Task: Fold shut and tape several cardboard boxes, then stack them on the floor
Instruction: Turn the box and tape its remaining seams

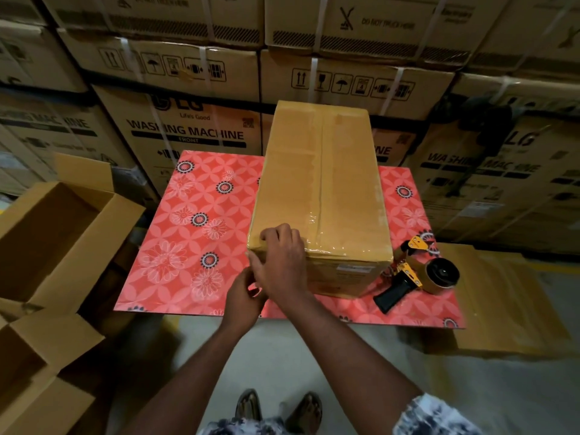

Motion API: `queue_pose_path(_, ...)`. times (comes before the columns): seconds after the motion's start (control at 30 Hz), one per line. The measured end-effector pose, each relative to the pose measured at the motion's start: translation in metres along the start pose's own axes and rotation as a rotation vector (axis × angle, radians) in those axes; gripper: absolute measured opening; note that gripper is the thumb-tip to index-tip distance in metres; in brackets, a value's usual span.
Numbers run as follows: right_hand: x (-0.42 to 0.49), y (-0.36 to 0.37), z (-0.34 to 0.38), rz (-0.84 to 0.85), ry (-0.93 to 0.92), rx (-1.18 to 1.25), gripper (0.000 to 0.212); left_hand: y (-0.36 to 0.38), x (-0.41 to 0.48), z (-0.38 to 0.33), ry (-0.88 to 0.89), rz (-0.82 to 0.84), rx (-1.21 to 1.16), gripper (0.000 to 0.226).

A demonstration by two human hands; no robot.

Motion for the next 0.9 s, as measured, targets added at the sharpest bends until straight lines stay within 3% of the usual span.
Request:
queue_pose_path(0.13,0.001,-0.003,-0.009,0.042,-0.033,0.027,0.038,-0.007,0.011,0.016,-0.118,0.015,0.043,0.036)
queue_pose_path(0.3,0.0,-0.004,-0.011,0.032,0.003,0.062,0.042,-0.036,0.028,-0.001,-0.06,-0.22,-0.074,0.019)
queue_pose_path(0.57,-0.001,-0.003,-0.009,0.023,-0.01,-0.005,0.04,-0.032,0.032,-0.026,0.051,-0.298,-0.087,0.005)
queue_pose_path(0.7,-0.002,-0.002,-0.009,0.017,0.001,-0.029,0.043,-0.027,0.018,-0.02,0.116,-0.309,-0.051,0.028)
queue_pose_path(0.8,-0.003,0.002,-0.006,0.026,0.001,-0.064,0.047,-0.024,0.008,-0.019,0.163,-0.227,0.054,0.048)
queue_pose_path(0.9,-0.004,0.007,-0.005,0.036,0.001,-0.097,0.048,-0.029,0.007,-0.021,0.193,-0.132,0.116,0.045)
Point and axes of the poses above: each hand's wrist, its own x-axis towards the middle knuckle, its own y-axis out of the palm, z = x × y, the point moved 3 cm from there along x, towards the middle knuckle, and after that the axes turned 5 degrees about x, right-handed, at the moved point
